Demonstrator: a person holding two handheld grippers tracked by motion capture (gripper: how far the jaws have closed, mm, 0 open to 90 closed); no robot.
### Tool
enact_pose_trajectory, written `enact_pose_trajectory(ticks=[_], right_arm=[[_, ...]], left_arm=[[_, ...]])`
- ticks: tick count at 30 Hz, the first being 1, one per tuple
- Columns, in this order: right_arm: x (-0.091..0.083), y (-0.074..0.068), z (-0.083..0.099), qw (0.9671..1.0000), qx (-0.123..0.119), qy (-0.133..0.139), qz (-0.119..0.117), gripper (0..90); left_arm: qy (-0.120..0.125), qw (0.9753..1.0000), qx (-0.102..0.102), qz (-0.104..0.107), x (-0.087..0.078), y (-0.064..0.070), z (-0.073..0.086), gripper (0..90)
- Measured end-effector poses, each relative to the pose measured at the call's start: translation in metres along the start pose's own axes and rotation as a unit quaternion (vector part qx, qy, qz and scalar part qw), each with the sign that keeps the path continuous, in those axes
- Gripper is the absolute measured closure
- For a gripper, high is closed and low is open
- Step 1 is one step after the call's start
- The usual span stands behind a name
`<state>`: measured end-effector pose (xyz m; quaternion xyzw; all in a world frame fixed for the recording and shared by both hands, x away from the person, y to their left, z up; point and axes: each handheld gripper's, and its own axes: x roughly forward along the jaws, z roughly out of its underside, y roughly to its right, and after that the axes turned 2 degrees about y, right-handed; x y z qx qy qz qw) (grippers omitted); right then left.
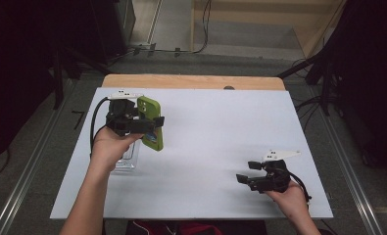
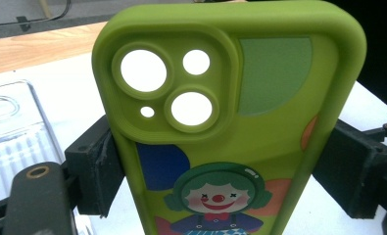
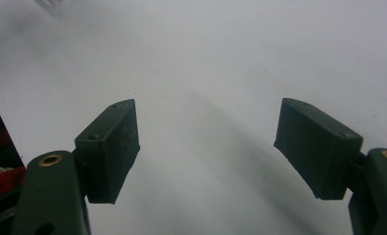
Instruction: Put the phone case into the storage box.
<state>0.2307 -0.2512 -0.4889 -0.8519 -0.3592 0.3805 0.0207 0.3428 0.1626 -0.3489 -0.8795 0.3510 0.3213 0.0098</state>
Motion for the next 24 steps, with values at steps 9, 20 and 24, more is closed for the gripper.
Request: enact_pose_trajectory(ticks=[9,20,24], right_arm=[[0.0,-0.001,0.0,1.0,-0.005,0.002,-0.006,22.6],[0.0,0.0,0.0,1.0,-0.003,0.005,-0.007,22.6],[-0.002,0.0,-0.001,0.9999,0.0,0.013,-0.01,22.6]], left_arm=[[0.006,0.9998,-0.009,-0.019,-0.008,-0.009,-0.001,16.1],[0.017,0.9986,-0.025,-0.044,-0.02,-0.025,0.0,16.1],[0.017,0.9981,-0.029,-0.051,-0.021,-0.029,0.001,16.1]])
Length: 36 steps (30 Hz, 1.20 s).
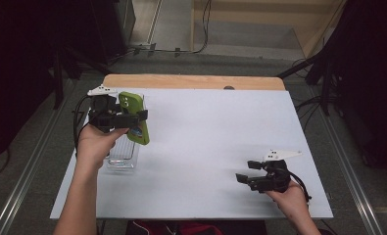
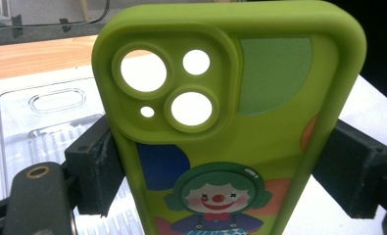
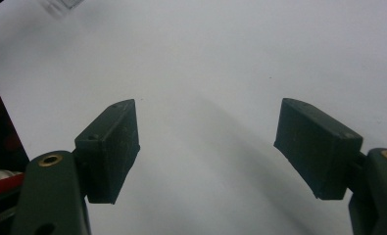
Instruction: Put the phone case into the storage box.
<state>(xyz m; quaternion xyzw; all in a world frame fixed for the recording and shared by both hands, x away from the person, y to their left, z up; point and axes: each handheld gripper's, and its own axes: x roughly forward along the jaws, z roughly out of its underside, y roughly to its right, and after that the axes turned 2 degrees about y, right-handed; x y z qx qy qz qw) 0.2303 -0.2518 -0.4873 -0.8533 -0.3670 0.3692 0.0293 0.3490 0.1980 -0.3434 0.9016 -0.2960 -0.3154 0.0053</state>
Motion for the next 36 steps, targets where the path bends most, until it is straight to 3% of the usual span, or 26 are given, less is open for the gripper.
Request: enact_pose_trajectory(ticks=[3,7,20,28,36], right_arm=[[0.0,0.0,0.0,1.0,-0.001,-0.003,0.001,22.6],[0.0,0.0,0.0,1.0,0.0,-0.001,0.002,22.7],[-0.001,-0.001,0.0,1.0,-0.004,0.003,0.004,22.9],[-0.001,-0.001,-0.001,1.0,0.0,0.004,0.003,22.9],[-0.001,0.0,-0.001,1.0,-0.001,0.006,0.003,22.9]], left_arm=[[-0.002,1.0,-0.001,-0.007,0.0,-0.003,0.0,16.1],[-0.001,0.9994,-0.001,-0.034,-0.003,-0.009,0.001,16.1],[0.012,0.9976,-0.024,-0.064,-0.004,-0.027,0.004,16.1],[0.02,0.9967,-0.037,-0.069,-0.001,-0.04,-0.012,16.1],[0.007,0.9958,-0.035,-0.085,0.01,-0.049,-0.02,16.1]])
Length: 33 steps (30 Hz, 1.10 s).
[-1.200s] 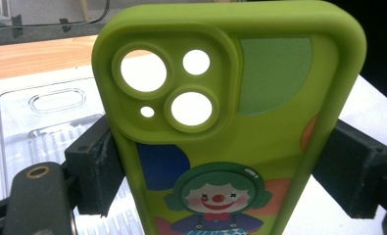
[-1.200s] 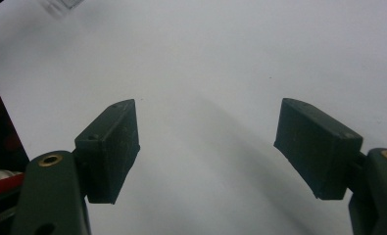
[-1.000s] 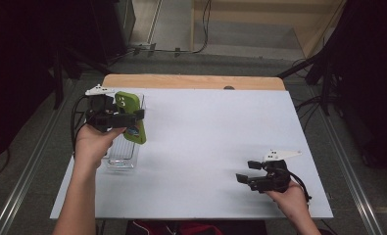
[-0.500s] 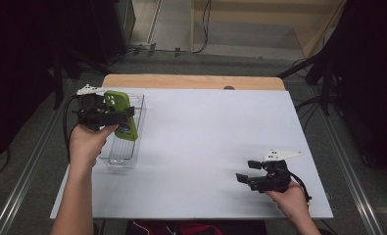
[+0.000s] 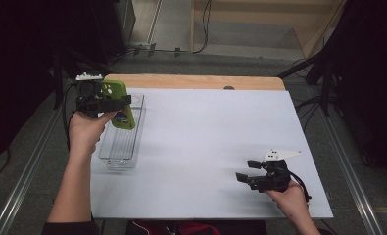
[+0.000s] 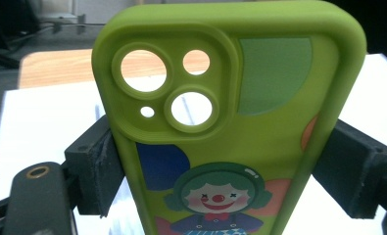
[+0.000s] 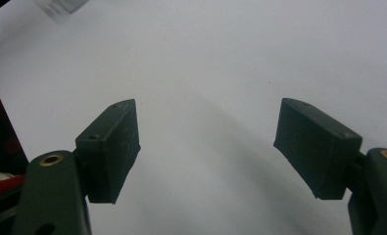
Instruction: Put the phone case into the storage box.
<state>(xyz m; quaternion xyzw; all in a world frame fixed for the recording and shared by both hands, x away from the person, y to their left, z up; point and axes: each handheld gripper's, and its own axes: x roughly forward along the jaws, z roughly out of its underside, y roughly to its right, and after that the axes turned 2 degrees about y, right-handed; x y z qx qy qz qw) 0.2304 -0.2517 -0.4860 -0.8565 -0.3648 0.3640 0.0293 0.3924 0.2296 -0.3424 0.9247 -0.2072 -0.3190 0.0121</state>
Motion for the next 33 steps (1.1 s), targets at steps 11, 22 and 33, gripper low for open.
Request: enact_pose_trajectory(ticks=[11,22,33], right_arm=[[0.001,-0.002,0.0,1.0,0.0,-0.003,-0.002,22.9],[0.0,-0.002,0.0,1.0,0.002,0.0,0.001,22.9],[-0.001,-0.001,-0.001,1.0,0.001,0.003,-0.002,22.8]], left_arm=[[-0.015,0.9998,-0.014,0.003,0.02,-0.012,-0.01,16.1],[-0.016,0.9997,-0.012,-0.016,0.033,-0.018,-0.021,16.1],[-0.016,0.9991,-0.019,-0.034,0.053,-0.024,-0.026,16.1]])
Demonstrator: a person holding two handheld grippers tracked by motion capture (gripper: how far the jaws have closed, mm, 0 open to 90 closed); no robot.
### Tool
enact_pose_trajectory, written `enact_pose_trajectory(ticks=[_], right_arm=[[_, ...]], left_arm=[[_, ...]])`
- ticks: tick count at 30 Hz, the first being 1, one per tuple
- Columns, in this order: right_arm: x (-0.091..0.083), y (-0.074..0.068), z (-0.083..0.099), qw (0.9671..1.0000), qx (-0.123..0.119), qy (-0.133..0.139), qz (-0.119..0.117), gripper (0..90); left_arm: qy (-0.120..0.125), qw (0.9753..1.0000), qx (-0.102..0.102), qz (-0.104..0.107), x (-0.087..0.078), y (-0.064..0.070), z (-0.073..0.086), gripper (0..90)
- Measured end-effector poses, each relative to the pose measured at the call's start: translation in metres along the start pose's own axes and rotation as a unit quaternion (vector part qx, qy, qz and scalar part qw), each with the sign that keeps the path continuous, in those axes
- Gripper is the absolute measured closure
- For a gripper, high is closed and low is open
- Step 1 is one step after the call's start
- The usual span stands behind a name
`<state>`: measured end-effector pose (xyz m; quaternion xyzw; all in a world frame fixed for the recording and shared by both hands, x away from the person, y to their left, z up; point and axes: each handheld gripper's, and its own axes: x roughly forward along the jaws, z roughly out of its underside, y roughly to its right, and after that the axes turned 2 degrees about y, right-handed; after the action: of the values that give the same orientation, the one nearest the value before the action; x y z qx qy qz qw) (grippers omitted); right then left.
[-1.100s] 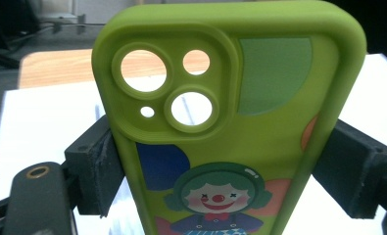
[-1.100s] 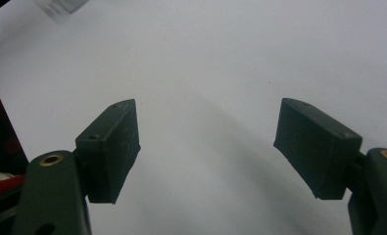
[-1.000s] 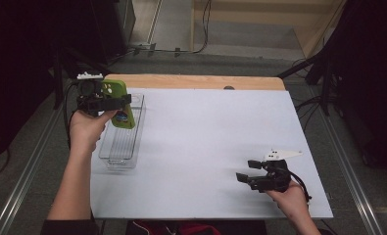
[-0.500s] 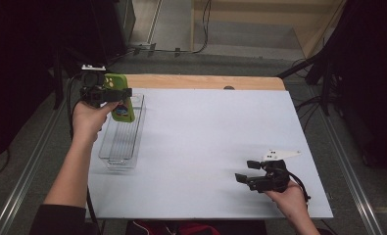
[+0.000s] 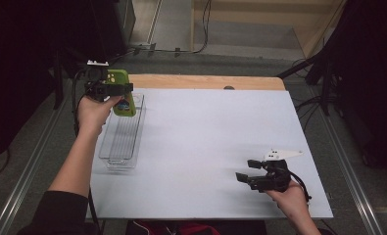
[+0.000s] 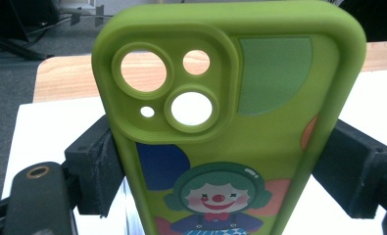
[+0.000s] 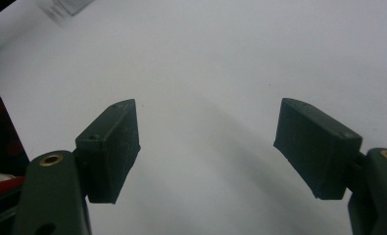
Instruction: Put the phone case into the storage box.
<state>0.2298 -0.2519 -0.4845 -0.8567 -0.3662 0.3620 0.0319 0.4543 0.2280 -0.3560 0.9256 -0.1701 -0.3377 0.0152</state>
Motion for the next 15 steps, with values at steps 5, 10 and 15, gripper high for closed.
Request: enact_pose_trajectory(ticks=[5,10,15], right_arm=[[-0.001,0.001,0.0,1.0,0.001,0.001,0.0,22.9],[0.001,0.0,0.0,1.0,-0.001,0.0,0.0,22.9],[0.002,0.0,0.0,1.0,0.0,0.0,-0.001,22.9]], left_arm=[[0.001,1.0,0.0,-0.01,0.006,-0.001,-0.001,16.1],[-0.003,0.9998,0.006,-0.019,0.013,-0.001,-0.003,16.1],[-0.001,0.9997,0.009,-0.023,0.021,0.001,-0.003,16.0]])
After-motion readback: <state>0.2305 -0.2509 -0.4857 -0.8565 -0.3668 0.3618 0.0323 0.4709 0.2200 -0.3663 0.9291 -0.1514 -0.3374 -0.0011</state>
